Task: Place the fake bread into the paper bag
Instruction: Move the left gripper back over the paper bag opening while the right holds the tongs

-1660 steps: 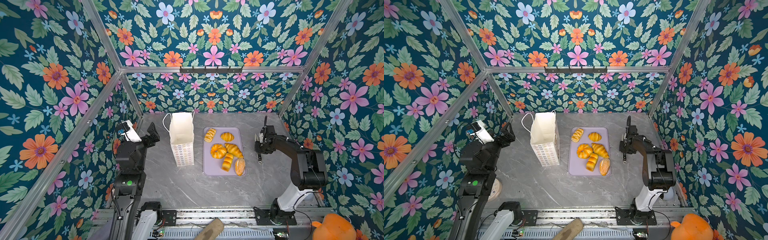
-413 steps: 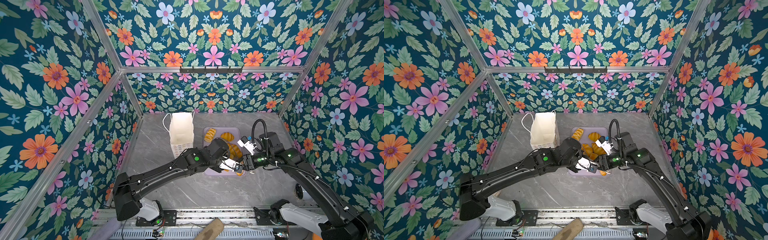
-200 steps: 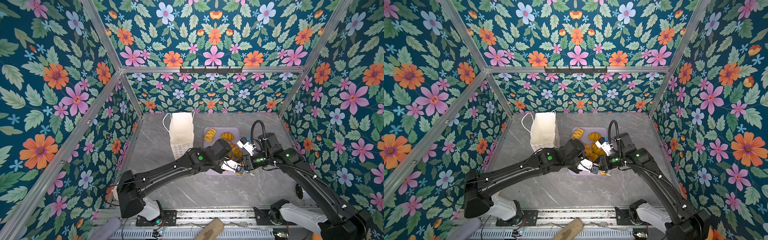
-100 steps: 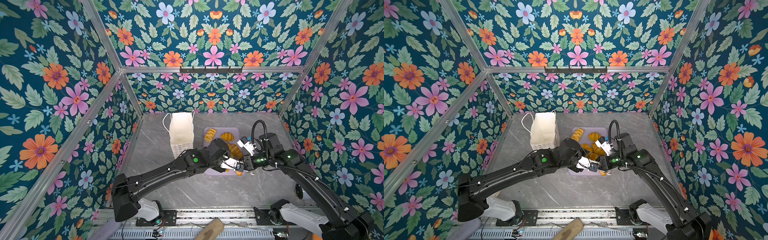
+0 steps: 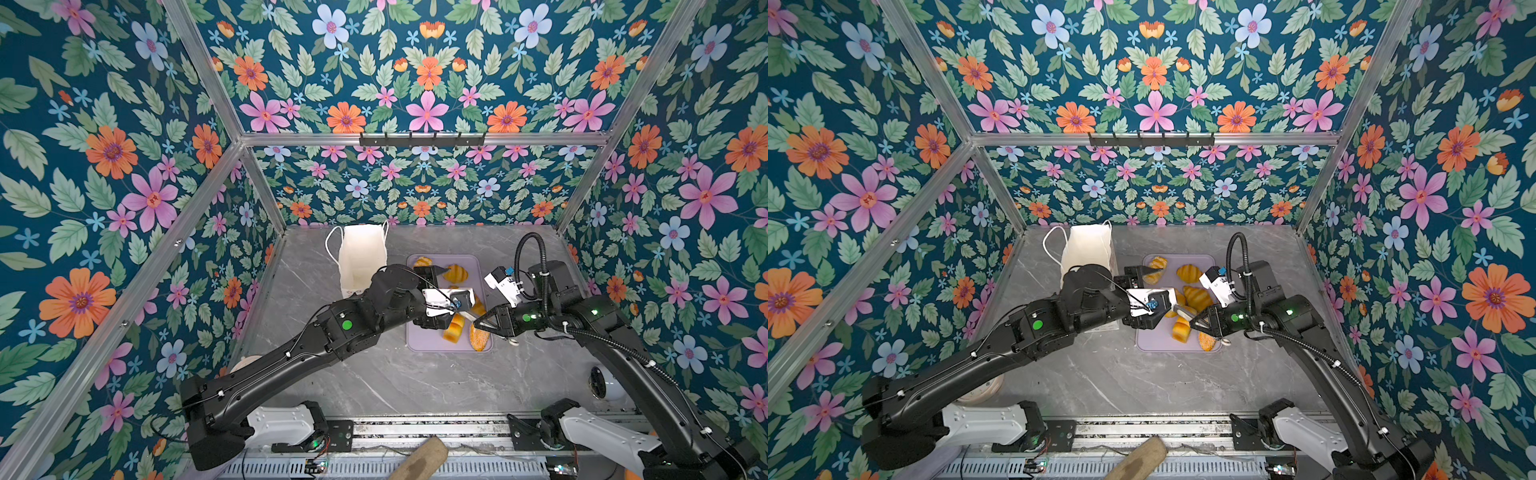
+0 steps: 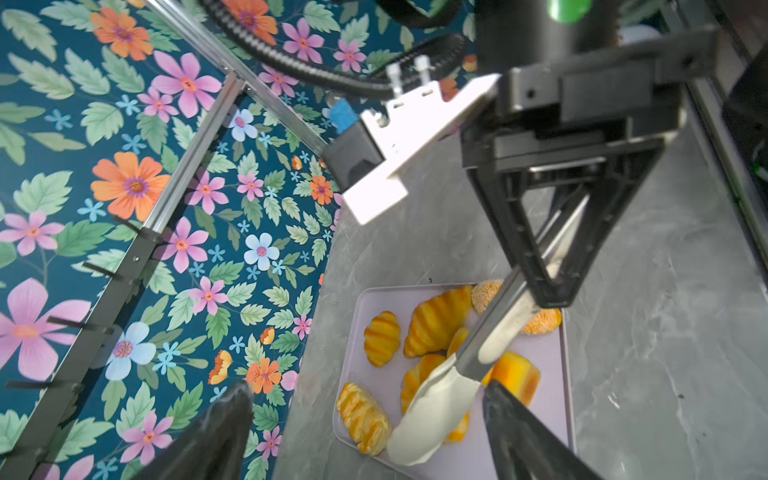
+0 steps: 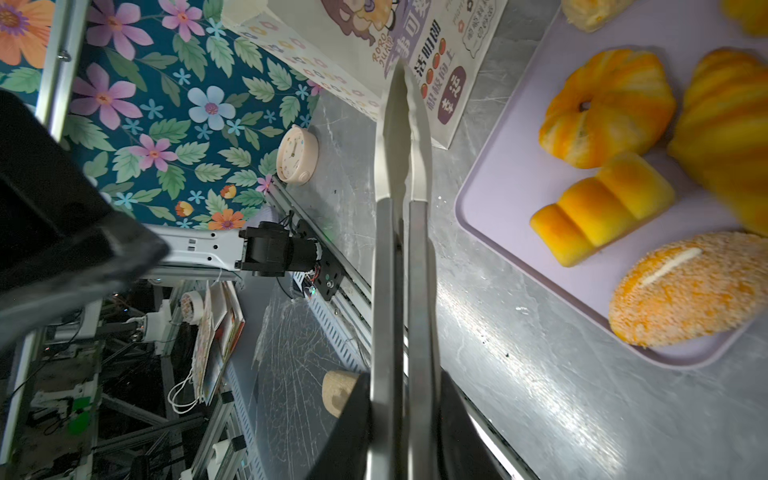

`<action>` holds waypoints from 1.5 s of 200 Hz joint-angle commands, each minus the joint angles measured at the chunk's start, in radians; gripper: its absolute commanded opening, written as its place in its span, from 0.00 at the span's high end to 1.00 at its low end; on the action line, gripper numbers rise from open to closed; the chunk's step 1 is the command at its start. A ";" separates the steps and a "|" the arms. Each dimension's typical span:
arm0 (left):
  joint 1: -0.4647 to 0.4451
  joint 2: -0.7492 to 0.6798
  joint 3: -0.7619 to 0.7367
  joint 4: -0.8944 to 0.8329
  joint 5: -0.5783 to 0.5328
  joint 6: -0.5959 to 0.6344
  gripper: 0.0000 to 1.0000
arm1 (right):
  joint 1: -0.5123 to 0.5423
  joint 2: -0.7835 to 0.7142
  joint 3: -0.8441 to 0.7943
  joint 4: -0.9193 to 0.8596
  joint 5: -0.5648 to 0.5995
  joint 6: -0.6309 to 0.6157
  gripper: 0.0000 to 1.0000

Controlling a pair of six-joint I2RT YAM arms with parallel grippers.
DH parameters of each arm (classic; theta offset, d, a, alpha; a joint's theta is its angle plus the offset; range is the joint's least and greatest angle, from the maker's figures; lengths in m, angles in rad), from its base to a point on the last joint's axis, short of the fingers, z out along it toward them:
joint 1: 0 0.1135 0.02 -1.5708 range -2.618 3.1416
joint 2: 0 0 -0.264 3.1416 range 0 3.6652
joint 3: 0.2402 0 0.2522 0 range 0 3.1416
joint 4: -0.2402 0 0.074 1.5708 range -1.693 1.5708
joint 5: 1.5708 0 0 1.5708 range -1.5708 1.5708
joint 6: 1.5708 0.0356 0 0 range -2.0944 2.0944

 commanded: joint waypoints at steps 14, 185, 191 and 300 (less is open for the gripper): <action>0.110 0.006 0.102 0.040 -0.064 -0.347 0.12 | 0.000 0.016 0.065 -0.120 0.148 -0.046 0.76; 0.692 -0.011 0.322 -0.569 -0.138 -1.105 0.13 | 0.001 0.139 0.258 -0.236 0.354 -0.018 0.76; 0.692 -0.013 0.319 -0.584 -0.137 -1.104 0.13 | 0.001 0.143 0.257 -0.237 0.357 -0.015 0.76; 0.692 -0.049 0.148 -0.583 -0.099 -1.085 0.18 | 0.121 0.167 0.292 -0.304 0.548 0.223 0.75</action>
